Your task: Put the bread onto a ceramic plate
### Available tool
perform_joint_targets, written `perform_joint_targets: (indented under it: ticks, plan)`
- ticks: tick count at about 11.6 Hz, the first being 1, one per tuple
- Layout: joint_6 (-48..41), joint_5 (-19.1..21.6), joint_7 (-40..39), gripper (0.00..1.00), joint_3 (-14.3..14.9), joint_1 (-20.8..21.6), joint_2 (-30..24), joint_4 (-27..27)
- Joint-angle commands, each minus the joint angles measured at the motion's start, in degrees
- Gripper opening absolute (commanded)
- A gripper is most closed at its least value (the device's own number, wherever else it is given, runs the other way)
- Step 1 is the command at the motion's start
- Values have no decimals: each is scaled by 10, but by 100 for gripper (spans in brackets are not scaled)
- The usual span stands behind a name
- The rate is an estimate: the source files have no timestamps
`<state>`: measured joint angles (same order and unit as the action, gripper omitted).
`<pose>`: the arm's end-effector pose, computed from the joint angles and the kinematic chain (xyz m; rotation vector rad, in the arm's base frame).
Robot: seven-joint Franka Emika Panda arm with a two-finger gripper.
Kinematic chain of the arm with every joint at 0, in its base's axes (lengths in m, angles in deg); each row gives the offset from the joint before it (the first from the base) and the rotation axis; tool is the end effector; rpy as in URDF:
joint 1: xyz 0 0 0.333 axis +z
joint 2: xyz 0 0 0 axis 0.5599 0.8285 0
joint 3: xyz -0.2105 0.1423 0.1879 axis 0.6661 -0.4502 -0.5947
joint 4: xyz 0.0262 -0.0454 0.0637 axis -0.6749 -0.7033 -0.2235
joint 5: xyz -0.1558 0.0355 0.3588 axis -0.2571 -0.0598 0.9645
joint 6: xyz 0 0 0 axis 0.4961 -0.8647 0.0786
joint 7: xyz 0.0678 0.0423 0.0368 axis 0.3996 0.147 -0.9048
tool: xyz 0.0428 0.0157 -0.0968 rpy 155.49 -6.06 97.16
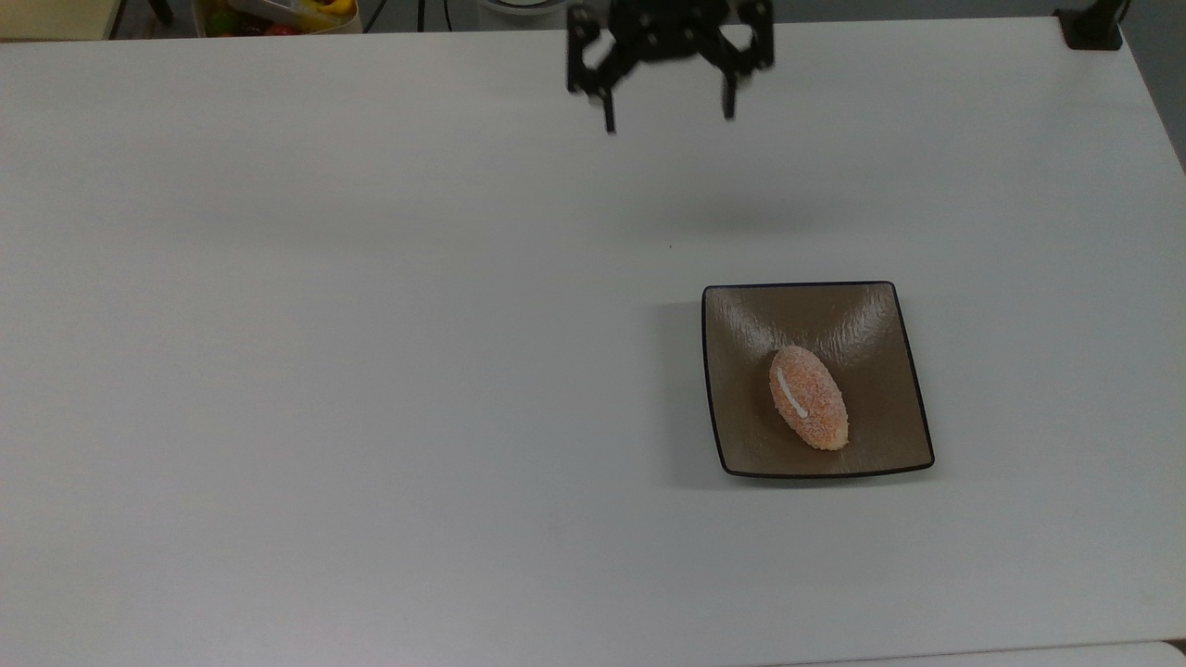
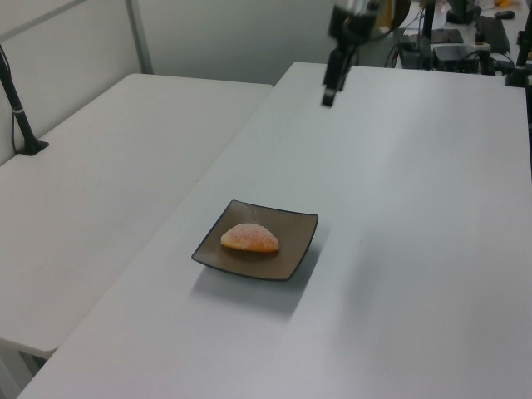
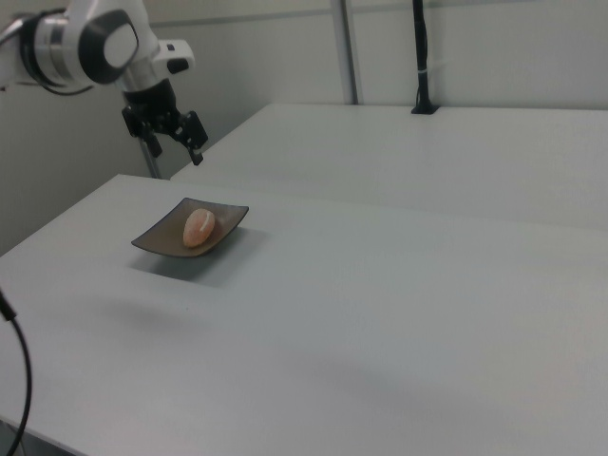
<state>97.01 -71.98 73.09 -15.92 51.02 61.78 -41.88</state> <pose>0.5980 0.1846 0.6031 -3.0162 -0.2127 -0.3167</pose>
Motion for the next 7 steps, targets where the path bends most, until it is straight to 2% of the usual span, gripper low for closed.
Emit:
perform_joint_targets:
  ticks: [1,4,6,7]
  plan:
    - [-116,-4,12,100,7,-28,-83,-43]
    - [-193,-3,12,100,41,-44,-134,-70]
    - [-187,-3,11,100,46,-61,-166,-122]
    - [-186,-3,5,100,45,-69,-166,-124]
